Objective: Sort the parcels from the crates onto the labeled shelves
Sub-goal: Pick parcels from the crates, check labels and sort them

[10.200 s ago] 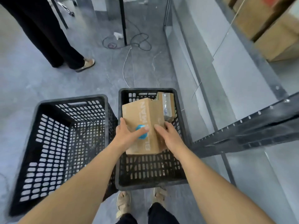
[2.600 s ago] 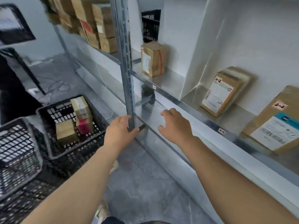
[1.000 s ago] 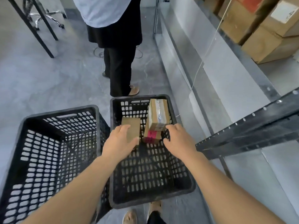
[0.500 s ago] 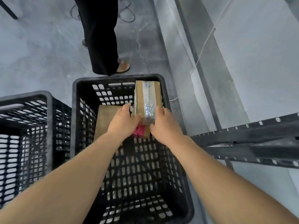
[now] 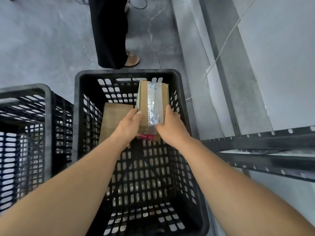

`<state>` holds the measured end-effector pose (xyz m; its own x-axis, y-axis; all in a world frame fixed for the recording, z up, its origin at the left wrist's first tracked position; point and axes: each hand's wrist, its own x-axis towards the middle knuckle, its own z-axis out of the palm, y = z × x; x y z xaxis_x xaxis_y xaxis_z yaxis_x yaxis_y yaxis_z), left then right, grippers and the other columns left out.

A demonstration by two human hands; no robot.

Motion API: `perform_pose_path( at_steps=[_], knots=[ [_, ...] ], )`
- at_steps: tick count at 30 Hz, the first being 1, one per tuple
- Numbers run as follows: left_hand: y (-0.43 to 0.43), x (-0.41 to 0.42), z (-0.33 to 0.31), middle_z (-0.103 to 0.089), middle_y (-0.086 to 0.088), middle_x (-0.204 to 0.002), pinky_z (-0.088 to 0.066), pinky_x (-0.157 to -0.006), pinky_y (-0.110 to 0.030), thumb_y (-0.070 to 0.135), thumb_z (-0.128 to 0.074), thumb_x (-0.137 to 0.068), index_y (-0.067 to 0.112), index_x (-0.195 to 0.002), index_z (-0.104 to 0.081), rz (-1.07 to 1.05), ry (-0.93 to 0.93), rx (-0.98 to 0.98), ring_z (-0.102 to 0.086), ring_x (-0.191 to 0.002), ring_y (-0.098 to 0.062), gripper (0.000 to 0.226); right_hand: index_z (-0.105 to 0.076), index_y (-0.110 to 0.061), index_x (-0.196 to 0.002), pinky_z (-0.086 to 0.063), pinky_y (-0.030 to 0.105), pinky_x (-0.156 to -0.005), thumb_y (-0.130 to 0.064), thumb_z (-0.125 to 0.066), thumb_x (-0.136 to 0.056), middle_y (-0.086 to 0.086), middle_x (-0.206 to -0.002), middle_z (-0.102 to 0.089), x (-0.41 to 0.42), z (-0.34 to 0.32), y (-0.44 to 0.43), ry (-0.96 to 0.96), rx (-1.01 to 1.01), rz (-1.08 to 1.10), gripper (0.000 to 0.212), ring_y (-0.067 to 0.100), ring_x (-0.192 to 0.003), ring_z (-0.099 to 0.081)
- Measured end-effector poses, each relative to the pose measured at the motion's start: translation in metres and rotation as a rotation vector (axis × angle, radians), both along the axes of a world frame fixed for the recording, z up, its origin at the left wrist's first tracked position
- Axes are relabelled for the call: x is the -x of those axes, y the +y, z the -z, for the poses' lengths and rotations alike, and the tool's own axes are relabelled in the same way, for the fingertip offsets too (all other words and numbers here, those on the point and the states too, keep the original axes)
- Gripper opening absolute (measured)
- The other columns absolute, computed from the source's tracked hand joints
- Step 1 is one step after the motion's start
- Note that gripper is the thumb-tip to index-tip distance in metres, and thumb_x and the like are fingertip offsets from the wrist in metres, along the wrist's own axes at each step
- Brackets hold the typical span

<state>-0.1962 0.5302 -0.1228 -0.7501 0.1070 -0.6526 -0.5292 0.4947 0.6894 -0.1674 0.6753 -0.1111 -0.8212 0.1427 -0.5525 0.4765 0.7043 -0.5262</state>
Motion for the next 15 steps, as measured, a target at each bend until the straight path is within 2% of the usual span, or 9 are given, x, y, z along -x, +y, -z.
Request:
perform_pose_path(
  at_steps=[2,5,6,8,10,12,13,15],
  knots=[
    [-0.011,-0.008,-0.011,-0.049,-0.001,-0.136,-0.041,-0.102,-0.039,0.040,-0.030,-0.101,0.031,-0.141,-0.040,-0.050,0.029,-0.019,-0.048,-0.120,-0.021,0.042,-0.014,-0.021,-0.150,-0.052,0.035,-0.090,-0.029,-0.059,-0.092,0.008,-0.133,-0.043,-0.004,-0.010,-0.006,0.014,0.049,0.015,0.074,0.021,-0.109,-0.053],
    [-0.025,-0.020,-0.031,-0.052,0.002,-0.127,-0.044,-0.076,-0.023,0.032,-0.032,-0.103,0.033,-0.136,-0.043,-0.101,0.076,-0.036,-0.054,-0.108,-0.014,0.034,-0.012,-0.023,-0.151,-0.047,0.033,-0.094,-0.033,-0.061,-0.090,0.004,-0.138,-0.041,-0.015,-0.030,-0.018,0.013,0.128,0.010,0.080,0.020,-0.120,-0.048],
    [-0.029,-0.024,-0.037,-0.053,0.002,-0.127,-0.044,-0.072,-0.021,0.032,-0.034,-0.103,0.033,-0.134,-0.043,-0.116,0.089,-0.053,-0.055,-0.106,-0.013,0.032,-0.012,-0.024,-0.151,-0.046,0.034,-0.096,-0.035,-0.062,-0.088,0.002,-0.139,-0.040,-0.019,-0.037,-0.022,0.019,0.165,0.014,0.081,0.019,-0.123,-0.047],
    [-0.040,-0.029,-0.052,-0.051,-0.001,-0.133,-0.049,-0.076,-0.025,0.040,-0.041,-0.100,0.034,-0.135,-0.039,-0.141,0.099,-0.087,-0.057,-0.110,-0.016,0.036,-0.018,-0.027,-0.149,-0.041,0.031,-0.095,-0.037,-0.063,-0.087,-0.004,-0.138,-0.041,-0.029,-0.054,-0.027,0.070,0.259,0.045,0.078,0.014,-0.125,-0.043],
    [-0.051,-0.035,-0.072,-0.042,-0.006,-0.145,-0.048,-0.096,-0.042,0.059,-0.054,-0.086,0.038,-0.143,-0.024,-0.180,0.055,-0.119,-0.053,-0.120,-0.024,0.068,-0.015,-0.027,-0.151,-0.032,0.025,-0.096,-0.040,-0.063,-0.088,-0.012,-0.136,-0.037,-0.038,-0.073,-0.030,0.101,0.356,0.078,0.081,0.006,-0.126,-0.036],
    [-0.063,-0.043,-0.092,-0.026,-0.003,-0.156,-0.032,-0.109,-0.055,0.079,-0.065,-0.060,0.041,-0.149,-0.002,-0.202,-0.039,-0.119,-0.040,-0.133,-0.029,0.115,-0.011,-0.027,-0.153,-0.027,0.028,-0.104,-0.052,-0.063,-0.084,-0.015,-0.140,-0.033,-0.046,-0.091,-0.037,0.110,0.401,0.087,0.090,0.004,-0.130,-0.030],
    [-0.069,-0.046,-0.101,-0.021,0.001,-0.158,-0.027,-0.111,-0.057,0.084,-0.067,-0.048,0.043,-0.148,0.006,-0.194,-0.068,-0.127,-0.035,-0.137,-0.028,0.131,-0.011,-0.030,-0.154,-0.026,0.035,-0.111,-0.063,-0.061,-0.079,-0.013,-0.146,-0.032,-0.050,-0.100,-0.041,0.120,0.410,0.086,0.096,0.007,-0.135,-0.029],
    [-0.077,-0.053,-0.119,-0.021,0.005,-0.158,-0.027,-0.112,-0.055,0.084,-0.072,-0.039,0.043,-0.148,0.008,-0.166,-0.049,-0.162,-0.036,-0.137,-0.025,0.141,-0.015,-0.037,-0.152,-0.029,0.047,-0.115,-0.079,-0.058,-0.068,-0.009,-0.150,-0.035,-0.056,-0.115,-0.049,0.122,0.428,0.074,0.103,0.012,-0.139,-0.032]
  ],
)
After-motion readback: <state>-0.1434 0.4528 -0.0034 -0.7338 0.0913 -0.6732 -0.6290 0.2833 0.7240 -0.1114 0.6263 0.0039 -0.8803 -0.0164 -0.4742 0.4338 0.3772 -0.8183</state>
